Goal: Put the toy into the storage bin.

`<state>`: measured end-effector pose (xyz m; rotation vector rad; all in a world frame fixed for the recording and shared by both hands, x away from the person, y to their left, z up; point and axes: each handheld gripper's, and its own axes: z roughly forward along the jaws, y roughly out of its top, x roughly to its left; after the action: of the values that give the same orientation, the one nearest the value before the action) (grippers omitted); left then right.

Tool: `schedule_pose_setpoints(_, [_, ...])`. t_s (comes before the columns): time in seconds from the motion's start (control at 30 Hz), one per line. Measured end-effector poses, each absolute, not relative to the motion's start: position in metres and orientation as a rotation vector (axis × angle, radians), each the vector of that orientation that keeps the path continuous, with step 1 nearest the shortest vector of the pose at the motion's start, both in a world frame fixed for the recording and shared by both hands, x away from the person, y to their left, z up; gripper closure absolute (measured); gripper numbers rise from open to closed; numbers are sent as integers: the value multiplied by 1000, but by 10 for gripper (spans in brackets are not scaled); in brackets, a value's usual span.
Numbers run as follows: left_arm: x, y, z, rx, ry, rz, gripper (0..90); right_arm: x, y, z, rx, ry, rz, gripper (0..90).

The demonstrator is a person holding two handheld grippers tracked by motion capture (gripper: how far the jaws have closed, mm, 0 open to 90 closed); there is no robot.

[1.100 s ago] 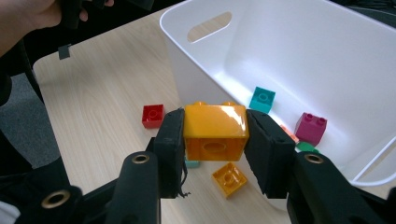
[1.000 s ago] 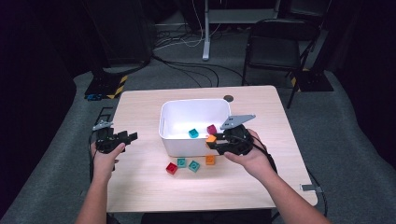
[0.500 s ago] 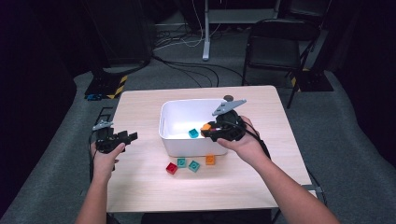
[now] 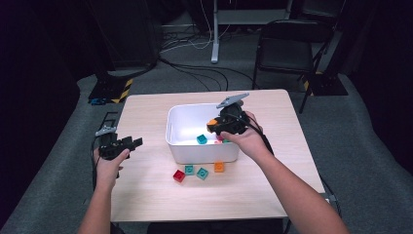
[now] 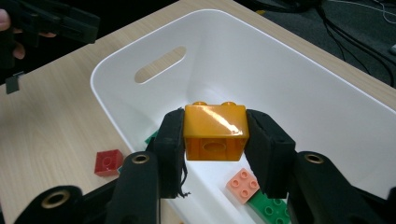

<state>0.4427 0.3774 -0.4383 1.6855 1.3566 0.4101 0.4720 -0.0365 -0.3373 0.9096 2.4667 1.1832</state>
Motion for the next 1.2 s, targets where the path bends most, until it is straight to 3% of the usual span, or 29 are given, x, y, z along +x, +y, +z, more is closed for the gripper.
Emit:
schedule_pose_setpoints(0.63, [444, 378, -439, 1686, 1357, 410, 412, 521, -23, -359, 1009, 2451, 1101, 586])
schedule_pose_setpoints(1.2, [444, 379, -440, 1686, 1358, 402, 412, 536, -5, -370, 1054, 2470, 1058, 571])
